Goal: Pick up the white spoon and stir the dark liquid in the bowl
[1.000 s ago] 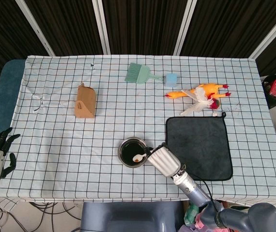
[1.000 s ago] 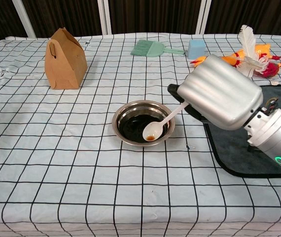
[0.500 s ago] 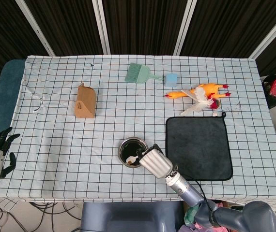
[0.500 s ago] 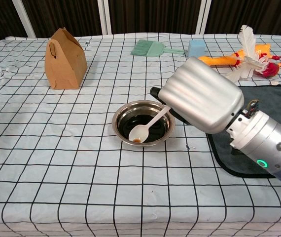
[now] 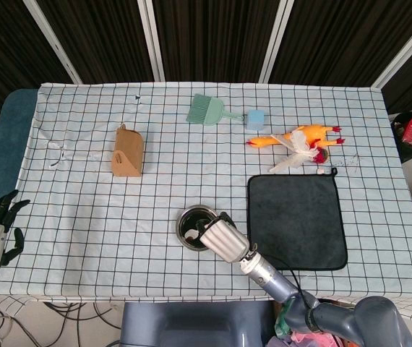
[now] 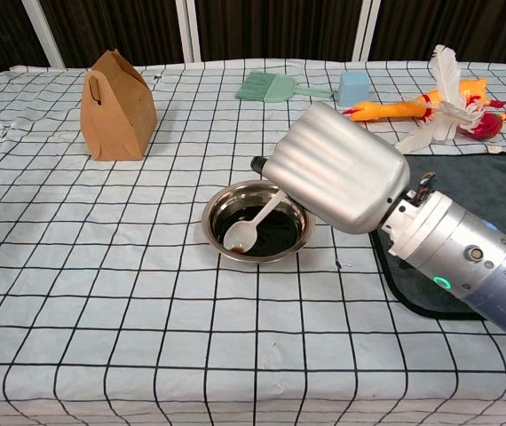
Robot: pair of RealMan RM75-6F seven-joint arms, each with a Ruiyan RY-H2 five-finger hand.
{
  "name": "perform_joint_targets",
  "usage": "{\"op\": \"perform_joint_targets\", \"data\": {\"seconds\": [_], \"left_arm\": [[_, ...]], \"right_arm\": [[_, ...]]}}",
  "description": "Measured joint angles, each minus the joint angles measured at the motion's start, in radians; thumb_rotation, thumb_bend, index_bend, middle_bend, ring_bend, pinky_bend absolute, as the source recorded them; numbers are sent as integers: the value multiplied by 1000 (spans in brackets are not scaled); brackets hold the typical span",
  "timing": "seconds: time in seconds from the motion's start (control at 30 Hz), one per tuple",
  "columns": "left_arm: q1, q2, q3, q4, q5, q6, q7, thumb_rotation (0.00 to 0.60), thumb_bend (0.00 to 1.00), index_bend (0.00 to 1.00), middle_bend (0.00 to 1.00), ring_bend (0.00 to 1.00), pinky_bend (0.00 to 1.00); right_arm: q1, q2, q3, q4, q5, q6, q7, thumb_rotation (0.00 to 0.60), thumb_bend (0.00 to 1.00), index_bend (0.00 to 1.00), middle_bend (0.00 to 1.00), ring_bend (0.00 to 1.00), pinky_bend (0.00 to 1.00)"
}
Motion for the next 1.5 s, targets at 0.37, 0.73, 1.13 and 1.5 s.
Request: {"op": "perform_joint_targets", "data": {"seconds": [0.37,0.73,1.13,1.5], "left_arm": [[-1,1,-1,1,-2,-2,-1,600,727,168,0,0,0],[0,0,-1,4,-3,-1,-2,600,726,168,0,0,0],[0,-1,0,5,-1,0,3,600,726,168,0,0,0],[0,0,1,4,0,1,6,600,727,168,0,0,0]], "right_arm": [[22,-36,1,80,-11,-4,5,600,387,754,995,1000,1000],[45,-75,14,171,-5,3,28,600,388,760,996,1000,1000],[50,-87,17,234,15,26,45,600,391,768,995,1000,1000],[10,-55,-22,199,12,60,30,600,390,778,996,1000,1000]]}}
